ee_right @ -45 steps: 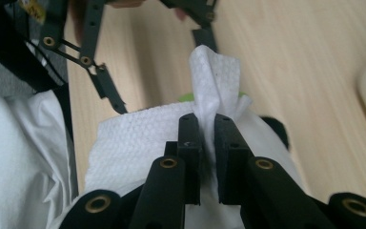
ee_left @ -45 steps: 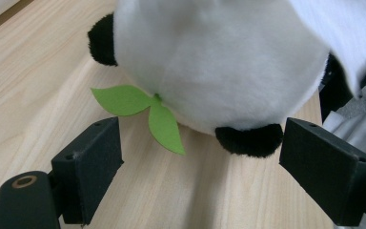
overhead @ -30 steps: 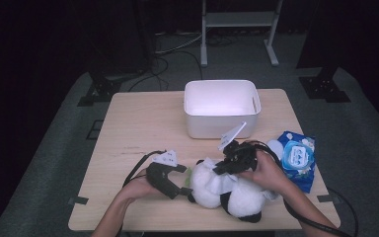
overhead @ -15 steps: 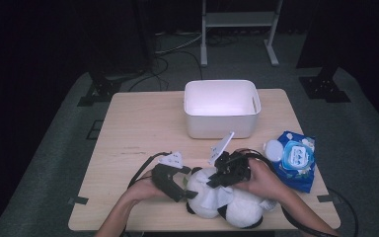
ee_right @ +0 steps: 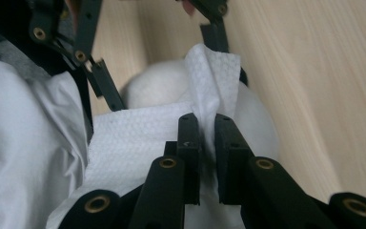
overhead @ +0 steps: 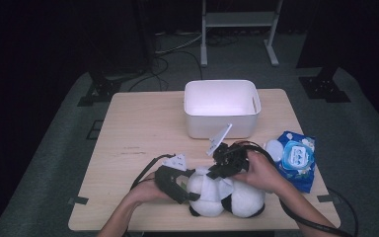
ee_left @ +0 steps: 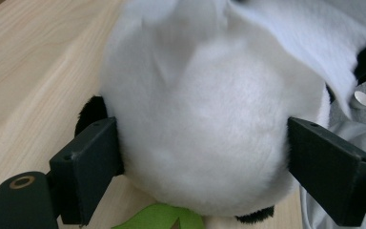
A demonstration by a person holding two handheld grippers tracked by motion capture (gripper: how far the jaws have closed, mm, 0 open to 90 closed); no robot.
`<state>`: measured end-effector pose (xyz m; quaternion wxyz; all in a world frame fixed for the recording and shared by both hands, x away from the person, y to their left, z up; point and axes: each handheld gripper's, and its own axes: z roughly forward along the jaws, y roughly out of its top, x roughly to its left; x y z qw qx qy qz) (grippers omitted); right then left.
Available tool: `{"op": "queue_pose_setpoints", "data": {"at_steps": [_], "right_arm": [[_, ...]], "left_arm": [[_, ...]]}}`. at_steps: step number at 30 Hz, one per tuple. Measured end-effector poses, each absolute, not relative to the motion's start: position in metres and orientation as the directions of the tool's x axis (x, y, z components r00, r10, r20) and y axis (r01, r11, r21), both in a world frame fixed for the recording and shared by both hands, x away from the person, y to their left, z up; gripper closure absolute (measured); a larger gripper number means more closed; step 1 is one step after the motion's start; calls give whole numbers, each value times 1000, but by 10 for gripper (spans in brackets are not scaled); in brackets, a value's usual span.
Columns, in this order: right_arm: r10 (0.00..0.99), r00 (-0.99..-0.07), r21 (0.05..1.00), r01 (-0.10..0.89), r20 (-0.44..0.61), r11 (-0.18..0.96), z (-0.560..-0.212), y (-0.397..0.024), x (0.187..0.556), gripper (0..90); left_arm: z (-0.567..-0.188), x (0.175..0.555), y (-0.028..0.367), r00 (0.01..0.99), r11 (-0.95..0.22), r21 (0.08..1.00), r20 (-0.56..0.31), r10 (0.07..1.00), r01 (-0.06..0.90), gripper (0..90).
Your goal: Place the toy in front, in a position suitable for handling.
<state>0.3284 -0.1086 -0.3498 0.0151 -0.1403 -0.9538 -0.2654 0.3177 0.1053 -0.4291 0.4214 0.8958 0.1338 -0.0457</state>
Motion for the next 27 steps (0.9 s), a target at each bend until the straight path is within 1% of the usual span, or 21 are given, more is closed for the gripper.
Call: {"op": "queue_pose_setpoints", "data": {"at_steps": [1, 2, 3, 4, 6, 7, 12, 15, 17, 21, 27], "right_arm": [[267, -959, 499, 278, 96, 821, -349, -113, 328, 818], [295, -952, 485, 295, 80, 823, -347, -124, 327, 817], [295, -952, 485, 295, 80, 823, -347, -124, 327, 817], [315, -946, 487, 313, 81, 815, -345, -135, 327, 816], [337, -938, 503, 333, 87, 797, -343, -148, 327, 816], [337, -938, 503, 333, 87, 797, -343, -148, 327, 816], [398, -913, 541, 379, 87, 751, -336, -185, 324, 815], [417, -904, 547, 395, 89, 738, -335, -196, 322, 815], [443, -890, 559, 424, 111, 712, -336, -209, 320, 815], [442, -890, 562, 422, 110, 711, -337, -209, 320, 816], [419, -902, 554, 402, 103, 729, -338, -194, 324, 816]], "left_arm": [[-429, 318, 105, 960, -609, 742, -195, 202, 279, 121], [-429, 317, 105, 960, -610, 742, -195, 202, 278, 122], [-429, 317, 105, 960, -610, 742, -195, 202, 278, 122], [-429, 317, 105, 959, -609, 742, -196, 203, 281, 122], [-429, 318, 105, 960, -610, 742, -195, 202, 279, 122], [-429, 318, 105, 960, -610, 742, -194, 201, 278, 122], [-429, 318, 105, 959, -610, 740, -199, 202, 282, 122], [-429, 318, 105, 959, -611, 739, -201, 202, 283, 122], [-428, 318, 105, 959, -612, 739, -201, 200, 282, 122], [-428, 318, 104, 959, -617, 736, -198, 201, 281, 122], [-428, 318, 104, 959, -618, 734, -198, 203, 282, 121]]}}
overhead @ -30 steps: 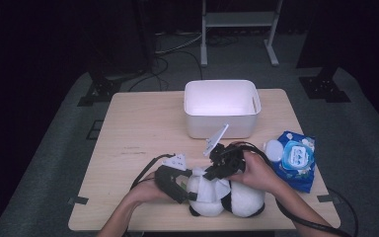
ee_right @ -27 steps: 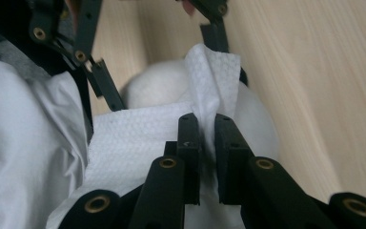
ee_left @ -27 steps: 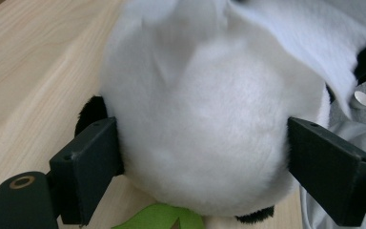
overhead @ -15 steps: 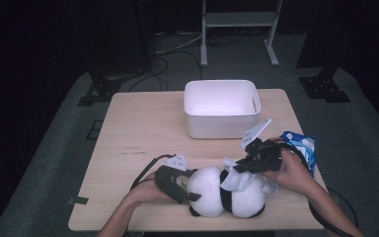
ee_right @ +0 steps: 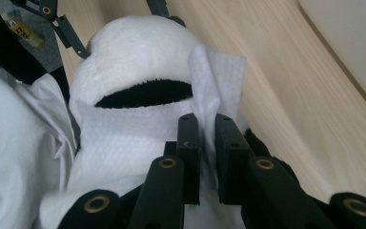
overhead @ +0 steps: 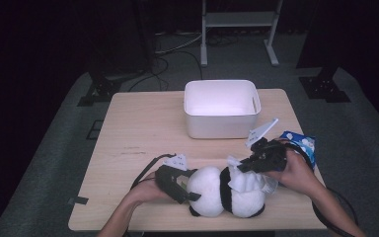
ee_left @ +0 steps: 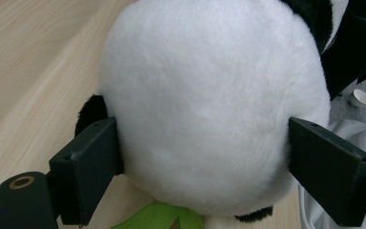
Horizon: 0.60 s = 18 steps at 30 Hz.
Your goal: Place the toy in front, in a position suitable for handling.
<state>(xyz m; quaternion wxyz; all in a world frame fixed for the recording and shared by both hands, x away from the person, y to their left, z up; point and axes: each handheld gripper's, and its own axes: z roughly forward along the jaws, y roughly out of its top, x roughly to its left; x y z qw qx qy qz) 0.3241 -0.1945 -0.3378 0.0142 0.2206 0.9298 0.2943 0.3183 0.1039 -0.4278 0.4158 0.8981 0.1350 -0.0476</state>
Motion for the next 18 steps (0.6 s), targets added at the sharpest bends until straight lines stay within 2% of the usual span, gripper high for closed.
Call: {"op": "queue_pose_setpoints", "data": {"at_steps": [11, 18], "right_arm": [[338, -932, 564, 349, 127, 748, -349, -159, 322, 814], [324, -936, 567, 344, 140, 749, -356, -153, 321, 812]], "left_arm": [[-427, 318, 105, 960, -616, 736, -203, 195, 281, 110], [-426, 320, 106, 956, -611, 736, -221, 192, 292, 105]]}}
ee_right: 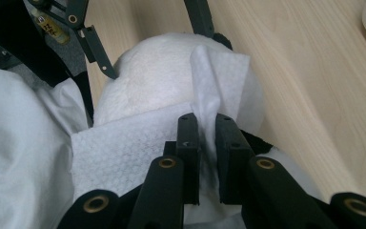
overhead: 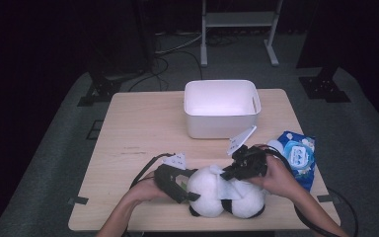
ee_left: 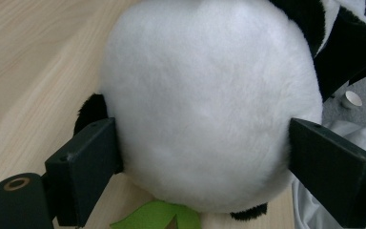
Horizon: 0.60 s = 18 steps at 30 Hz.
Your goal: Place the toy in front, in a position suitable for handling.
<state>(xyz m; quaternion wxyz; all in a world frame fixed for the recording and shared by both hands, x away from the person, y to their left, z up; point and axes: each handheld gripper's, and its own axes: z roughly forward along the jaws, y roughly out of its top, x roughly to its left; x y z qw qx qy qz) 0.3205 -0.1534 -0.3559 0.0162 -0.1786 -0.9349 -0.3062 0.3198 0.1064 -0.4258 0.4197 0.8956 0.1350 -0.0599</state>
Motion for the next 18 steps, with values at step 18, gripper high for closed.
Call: {"op": "queue_pose_setpoints", "data": {"at_steps": [18], "right_arm": [[311, -939, 566, 340, 151, 751, -364, -141, 322, 811]], "left_arm": [[-421, 320, 100, 961, -606, 746, -189, 204, 275, 60]]}}
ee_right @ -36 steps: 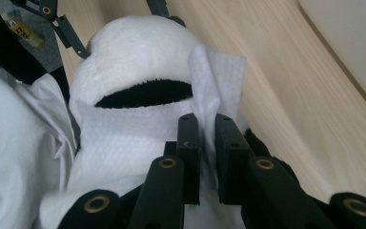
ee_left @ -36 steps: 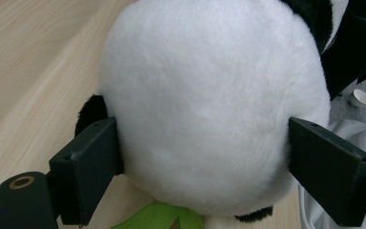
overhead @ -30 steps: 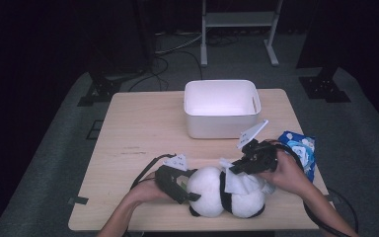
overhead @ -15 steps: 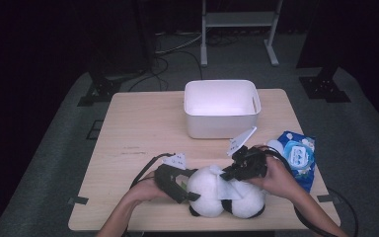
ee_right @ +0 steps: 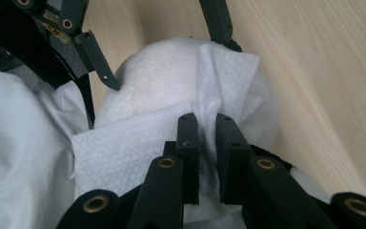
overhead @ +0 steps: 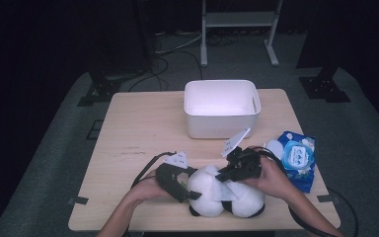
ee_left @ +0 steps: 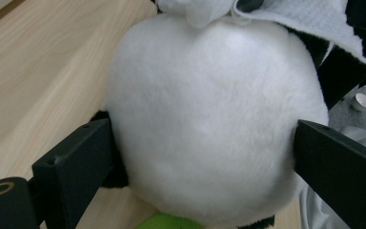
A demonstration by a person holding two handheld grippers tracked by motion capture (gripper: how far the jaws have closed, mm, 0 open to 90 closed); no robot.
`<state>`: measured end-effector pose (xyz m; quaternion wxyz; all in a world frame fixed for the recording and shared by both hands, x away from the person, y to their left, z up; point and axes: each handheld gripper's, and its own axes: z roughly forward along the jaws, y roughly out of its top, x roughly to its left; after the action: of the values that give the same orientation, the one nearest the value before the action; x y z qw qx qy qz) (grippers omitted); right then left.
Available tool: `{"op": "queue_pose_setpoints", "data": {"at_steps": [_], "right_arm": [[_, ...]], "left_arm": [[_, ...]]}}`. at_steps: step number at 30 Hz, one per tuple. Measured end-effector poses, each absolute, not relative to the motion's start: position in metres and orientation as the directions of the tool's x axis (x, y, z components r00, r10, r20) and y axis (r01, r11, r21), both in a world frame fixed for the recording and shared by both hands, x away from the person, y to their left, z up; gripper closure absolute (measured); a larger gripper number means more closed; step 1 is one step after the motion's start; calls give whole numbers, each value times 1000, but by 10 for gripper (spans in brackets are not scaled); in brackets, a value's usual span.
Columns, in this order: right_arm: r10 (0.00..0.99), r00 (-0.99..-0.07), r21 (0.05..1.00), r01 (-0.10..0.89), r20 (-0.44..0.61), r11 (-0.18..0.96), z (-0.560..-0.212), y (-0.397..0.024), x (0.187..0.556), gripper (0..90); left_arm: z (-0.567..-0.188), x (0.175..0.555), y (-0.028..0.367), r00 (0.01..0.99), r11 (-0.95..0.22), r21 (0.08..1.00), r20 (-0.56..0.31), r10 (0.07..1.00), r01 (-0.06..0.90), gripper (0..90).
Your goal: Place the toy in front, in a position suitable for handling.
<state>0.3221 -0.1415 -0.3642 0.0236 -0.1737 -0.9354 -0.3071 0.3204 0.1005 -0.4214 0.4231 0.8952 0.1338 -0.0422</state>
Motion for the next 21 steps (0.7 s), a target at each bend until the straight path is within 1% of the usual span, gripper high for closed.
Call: {"op": "queue_pose_setpoints", "data": {"at_steps": [1, 2, 4, 8, 14, 16, 21], "right_arm": [[311, -938, 566, 340, 150, 751, -364, -141, 322, 811], [309, -939, 564, 338, 151, 753, -364, -141, 323, 811], [310, -938, 562, 340, 152, 754, -364, -141, 323, 811], [318, -936, 541, 349, 153, 765, -361, -142, 327, 810], [349, -927, 517, 369, 140, 772, -356, -153, 334, 807], [367, -917, 521, 393, 158, 758, -357, -159, 338, 807], [371, -912, 516, 407, 177, 754, -364, -160, 340, 811]], "left_arm": [[-421, 321, 98, 963, -606, 749, -179, 203, 267, 56], [-420, 321, 95, 963, -606, 750, -176, 205, 266, 34], [-418, 322, 90, 967, -612, 749, -167, 193, 252, 29], [-417, 327, 77, 969, -621, 745, -174, 173, 245, 0], [-412, 331, 62, 972, -625, 744, -176, 155, 234, 0], [-410, 332, 57, 974, -633, 740, -174, 146, 227, 0], [-416, 334, 44, 973, -677, 699, -190, 134, 229, 0]]}}
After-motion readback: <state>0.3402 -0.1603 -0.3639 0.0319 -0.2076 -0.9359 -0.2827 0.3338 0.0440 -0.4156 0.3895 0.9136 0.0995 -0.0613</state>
